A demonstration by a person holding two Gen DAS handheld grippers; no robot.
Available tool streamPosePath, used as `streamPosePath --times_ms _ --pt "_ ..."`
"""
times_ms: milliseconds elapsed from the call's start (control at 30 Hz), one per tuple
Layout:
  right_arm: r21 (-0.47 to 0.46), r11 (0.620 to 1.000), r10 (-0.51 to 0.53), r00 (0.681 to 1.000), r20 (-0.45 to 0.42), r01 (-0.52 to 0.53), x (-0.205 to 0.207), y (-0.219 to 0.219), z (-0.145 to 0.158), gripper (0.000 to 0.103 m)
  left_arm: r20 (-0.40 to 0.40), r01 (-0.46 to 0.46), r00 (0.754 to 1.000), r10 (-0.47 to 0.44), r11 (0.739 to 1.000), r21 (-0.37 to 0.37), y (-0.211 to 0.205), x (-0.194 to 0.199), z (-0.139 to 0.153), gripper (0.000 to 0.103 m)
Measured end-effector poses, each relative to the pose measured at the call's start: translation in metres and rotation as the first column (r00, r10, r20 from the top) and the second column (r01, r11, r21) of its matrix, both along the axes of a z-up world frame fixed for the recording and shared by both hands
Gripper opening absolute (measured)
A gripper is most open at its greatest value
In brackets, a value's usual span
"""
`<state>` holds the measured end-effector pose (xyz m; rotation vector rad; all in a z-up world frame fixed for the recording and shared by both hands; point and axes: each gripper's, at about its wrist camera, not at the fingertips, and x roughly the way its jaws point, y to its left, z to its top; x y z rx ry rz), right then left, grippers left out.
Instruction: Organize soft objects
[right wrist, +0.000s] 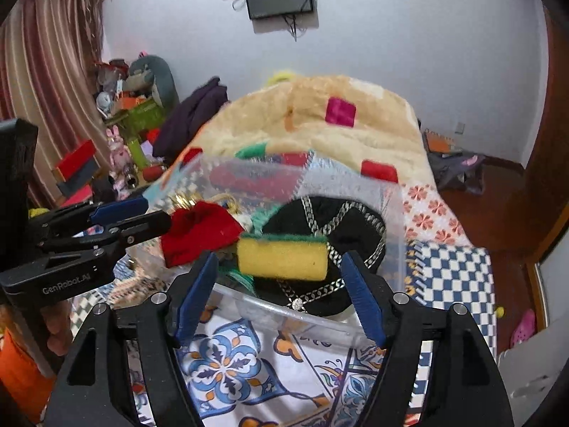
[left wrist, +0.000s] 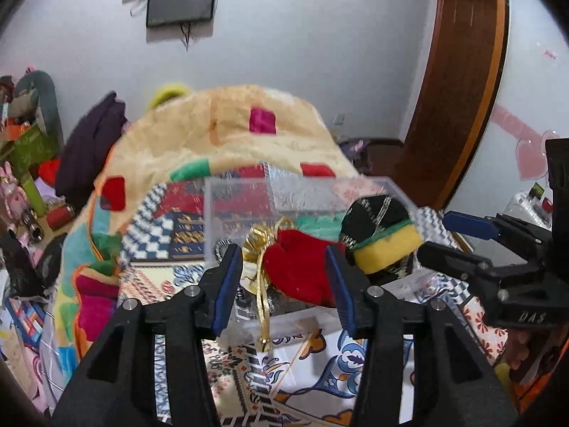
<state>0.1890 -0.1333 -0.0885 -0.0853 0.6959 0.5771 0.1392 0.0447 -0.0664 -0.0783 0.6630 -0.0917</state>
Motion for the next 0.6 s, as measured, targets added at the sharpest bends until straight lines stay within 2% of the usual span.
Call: streamPosePath --times_ms 200,267,433,500,600 --pt "0.044 0.999 -0.011 0.993 0.122 0.006 -0.031 -0.013 0.038 0.070 0.153 0.000 0.988 -0.001 1.000 0.003 -0.002 -0.041 0.041 0.049" --pt "0.065 0.998 -0.016 0.987 0.157 0.006 -0.041 -0.017 0.050 0.070 0.194 0.003 0.981 -0.003 1.000 0.002 -0.004 -0.053 0.052 0.052" --pt "0.115 0.993 -0.033 0.971 0.237 0.006 -0.070 -0.028 0.074 0.072 0.299 -0.011 0.954 0.002 1.000 0.026 -0.013 -0.086 0.073 0.065" --pt "0.127 0.992 -0.047 0.962 0.269 0.013 -0.080 -0.032 0.078 0.085 0.320 -0.006 0.947 -0.001 1.000 0.023 -0.016 -0.096 0.076 0.072" --pt "0.145 0.989 -0.056 0.950 0.306 0.011 -0.094 -0.037 0.081 0.087 0.337 -0.007 0.942 -0.001 1.000 0.021 -0.020 -0.106 0.077 0.082"
